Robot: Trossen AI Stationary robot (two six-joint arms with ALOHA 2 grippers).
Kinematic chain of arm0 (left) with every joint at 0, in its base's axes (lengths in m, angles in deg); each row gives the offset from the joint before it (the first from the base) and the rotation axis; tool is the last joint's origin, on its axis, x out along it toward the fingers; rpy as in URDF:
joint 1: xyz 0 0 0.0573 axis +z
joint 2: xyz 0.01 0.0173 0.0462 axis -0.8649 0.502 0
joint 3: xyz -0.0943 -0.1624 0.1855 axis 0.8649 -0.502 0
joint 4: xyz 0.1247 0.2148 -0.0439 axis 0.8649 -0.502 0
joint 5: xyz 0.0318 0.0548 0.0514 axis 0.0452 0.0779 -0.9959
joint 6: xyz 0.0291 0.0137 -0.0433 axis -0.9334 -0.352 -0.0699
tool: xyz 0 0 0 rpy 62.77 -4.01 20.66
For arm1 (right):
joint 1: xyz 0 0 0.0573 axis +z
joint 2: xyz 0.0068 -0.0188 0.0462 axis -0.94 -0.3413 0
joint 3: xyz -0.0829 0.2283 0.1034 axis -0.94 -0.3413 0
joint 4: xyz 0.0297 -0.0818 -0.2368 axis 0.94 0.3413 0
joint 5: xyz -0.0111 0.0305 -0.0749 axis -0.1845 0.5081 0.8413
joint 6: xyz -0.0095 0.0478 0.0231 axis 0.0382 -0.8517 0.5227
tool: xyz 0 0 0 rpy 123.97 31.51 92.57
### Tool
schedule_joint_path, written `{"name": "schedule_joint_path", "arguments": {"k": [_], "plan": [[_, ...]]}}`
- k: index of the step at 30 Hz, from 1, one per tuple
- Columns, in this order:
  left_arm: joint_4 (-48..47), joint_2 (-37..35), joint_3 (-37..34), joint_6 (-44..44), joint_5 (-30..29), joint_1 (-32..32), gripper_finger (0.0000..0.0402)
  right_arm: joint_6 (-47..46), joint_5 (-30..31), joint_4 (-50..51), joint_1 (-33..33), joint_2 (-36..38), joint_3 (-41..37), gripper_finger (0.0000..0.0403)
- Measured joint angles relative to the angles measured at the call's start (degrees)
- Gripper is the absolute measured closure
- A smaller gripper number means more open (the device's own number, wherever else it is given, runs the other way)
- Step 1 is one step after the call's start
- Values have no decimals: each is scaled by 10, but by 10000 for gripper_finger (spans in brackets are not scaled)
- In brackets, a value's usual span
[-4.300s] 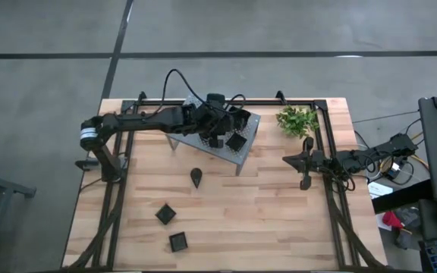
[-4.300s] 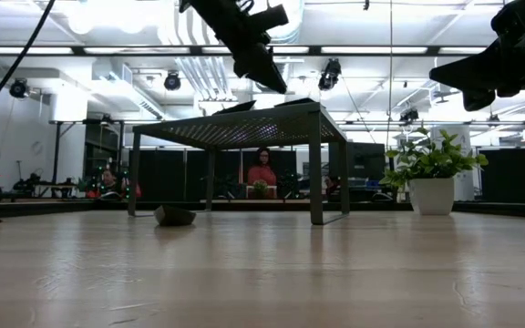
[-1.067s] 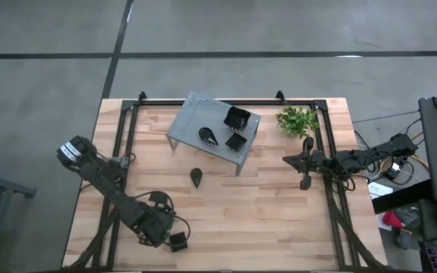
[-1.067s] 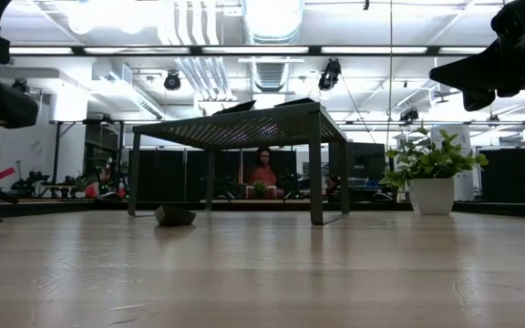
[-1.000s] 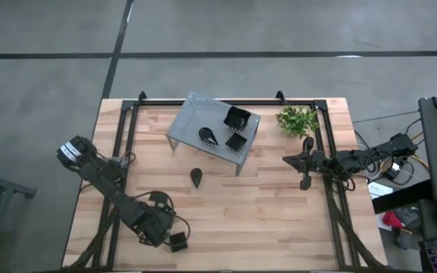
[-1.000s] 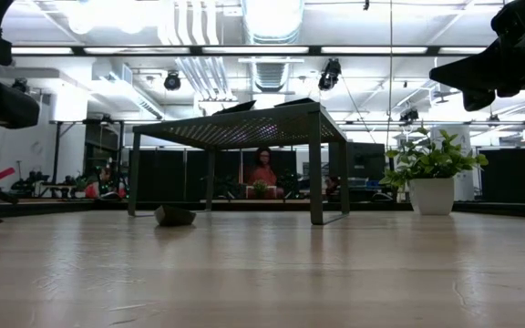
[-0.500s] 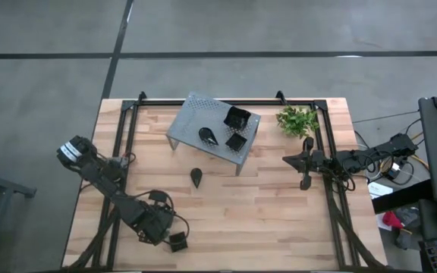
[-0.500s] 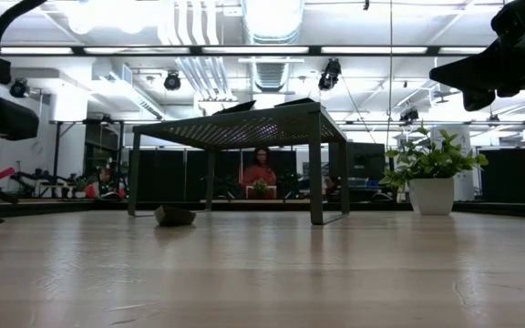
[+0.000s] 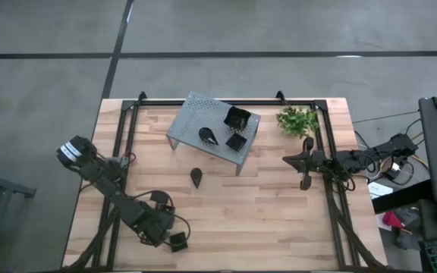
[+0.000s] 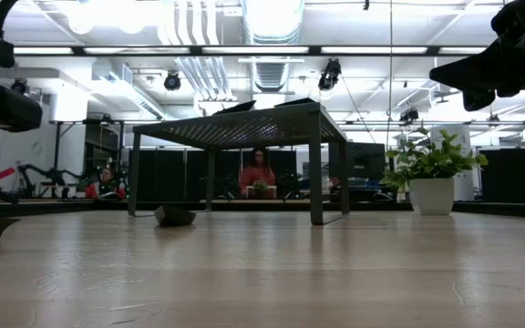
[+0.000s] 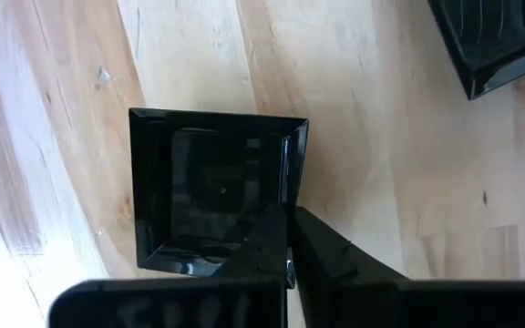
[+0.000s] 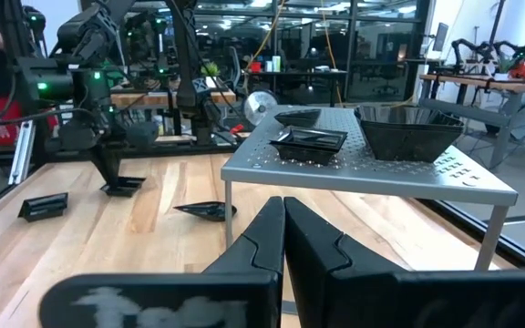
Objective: Pick & Place Mini shaped plates
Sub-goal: Stack the top square plate into the square plate on the shelf
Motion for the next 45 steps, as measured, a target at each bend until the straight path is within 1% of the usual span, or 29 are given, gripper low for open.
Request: {"name": "schedule_joint_path", "arguments": {"k": [5,8,14,17,19,21,25,29,32,37,43,45], "plan": [[-21,0,20,-2,-6,2,399,0,0,0,0,0,0,394],[-53,0,44,-3,-46,3,399,0,0,0,0,0,0,394],[-114,0,99,-4,-166,6,401,0,0,0,0,0,0,394],[-124,0,124,-8,-245,11,401,0,0,0,0,0,0,394],[-125,0,142,-28,-298,17,401,-1,0,0,0,0,0,394],[-124,0,163,-60,-350,24,401,0,0,0,0,0,0,394],[-123,0,198,-160,-442,46,401,0,0,0,0,0,0,394],[-120,0,226,-245,-509,76,401,0,0,0,0,0,0,394],[-108,0,233,-324,-519,105,401,-1,0,0,0,0,0,394],[-63,0,233,-468,-504,159,401,-1,0,0,0,0,0,394],[33,0,233,-634,-501,226,401,0,0,0,0,0,0,394],[75,0,233,-685,-481,250,401,-1,0,0,0,0,0,394]]}}
